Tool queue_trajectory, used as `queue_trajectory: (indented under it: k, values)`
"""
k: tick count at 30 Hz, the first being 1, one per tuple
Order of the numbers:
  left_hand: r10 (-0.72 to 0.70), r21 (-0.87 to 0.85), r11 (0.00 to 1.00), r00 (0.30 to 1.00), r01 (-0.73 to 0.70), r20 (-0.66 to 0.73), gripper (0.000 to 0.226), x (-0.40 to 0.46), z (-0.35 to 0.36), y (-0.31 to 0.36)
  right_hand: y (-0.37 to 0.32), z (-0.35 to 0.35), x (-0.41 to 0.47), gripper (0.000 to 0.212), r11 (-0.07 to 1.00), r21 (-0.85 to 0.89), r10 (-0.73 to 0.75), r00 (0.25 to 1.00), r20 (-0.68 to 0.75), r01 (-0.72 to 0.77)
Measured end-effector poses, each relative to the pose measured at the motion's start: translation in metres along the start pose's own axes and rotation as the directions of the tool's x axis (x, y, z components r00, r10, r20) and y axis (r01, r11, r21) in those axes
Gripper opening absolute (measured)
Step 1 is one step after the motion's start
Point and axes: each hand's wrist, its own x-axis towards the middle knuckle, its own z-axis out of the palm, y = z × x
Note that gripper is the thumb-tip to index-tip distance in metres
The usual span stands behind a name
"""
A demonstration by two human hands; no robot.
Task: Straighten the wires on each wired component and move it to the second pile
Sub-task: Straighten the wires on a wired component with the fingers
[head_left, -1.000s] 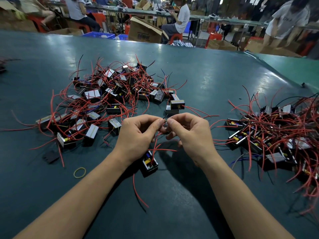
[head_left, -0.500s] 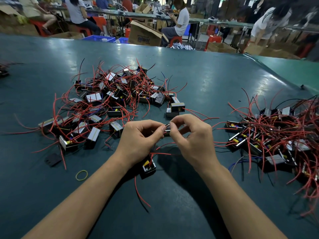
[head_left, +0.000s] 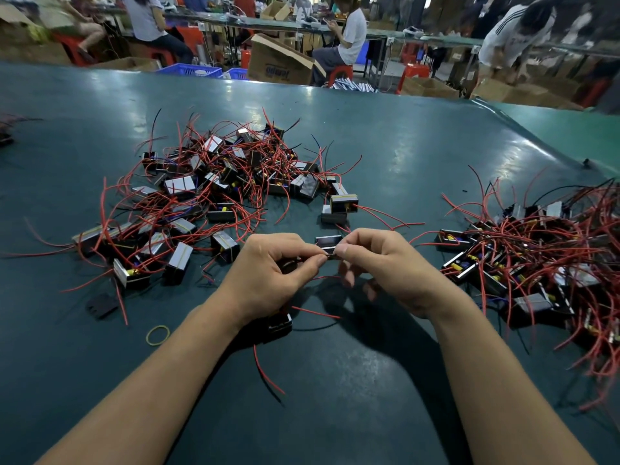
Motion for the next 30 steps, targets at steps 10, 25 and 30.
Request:
queue_trajectory:
  k: [10, 25, 30]
  values:
    - [-0.005, -0.066, 0.998, 1.0, 0.007, 0.028, 0.012, 0.0, 0.001, 0.001, -0.006, -0.005, -0.006, 0.022, 0.988, 0.087, 0.109, 0.982, 0.156, -0.124]
    - [0.008, 0.026, 1.0, 0.998, -0.006, -0.069, 0.006, 0.0, 0.003, 0.001, 0.009, 0.017, 0.004, 0.024, 0.752, -0.611, -0.478, 0.843, -0.247, 0.247]
    - [-0.037, -0.018, 0.999, 0.992, 0.035, -0.12, 0.006, -0.001, 0.005, 0.003, 0.003, 0.019, 0.004, 0.016, 0.94, -0.28, -0.273, 0.92, -0.281, 0.194]
